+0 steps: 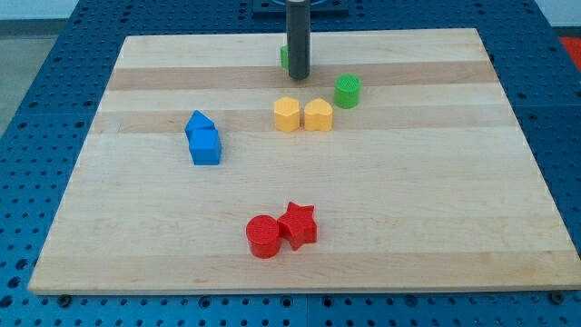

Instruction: Move the green star up towards the top side

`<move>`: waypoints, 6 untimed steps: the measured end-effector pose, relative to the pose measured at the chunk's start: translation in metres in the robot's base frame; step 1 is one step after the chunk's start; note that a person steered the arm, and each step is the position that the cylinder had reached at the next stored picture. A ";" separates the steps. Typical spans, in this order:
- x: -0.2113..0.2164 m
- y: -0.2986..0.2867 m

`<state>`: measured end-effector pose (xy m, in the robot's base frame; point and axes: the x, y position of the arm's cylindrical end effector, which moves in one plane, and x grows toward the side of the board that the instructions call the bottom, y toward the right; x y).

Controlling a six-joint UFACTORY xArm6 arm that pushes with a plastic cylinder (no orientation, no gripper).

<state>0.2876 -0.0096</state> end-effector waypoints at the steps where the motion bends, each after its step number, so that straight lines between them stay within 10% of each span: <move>1: -0.010 -0.021; 6: -0.010 0.010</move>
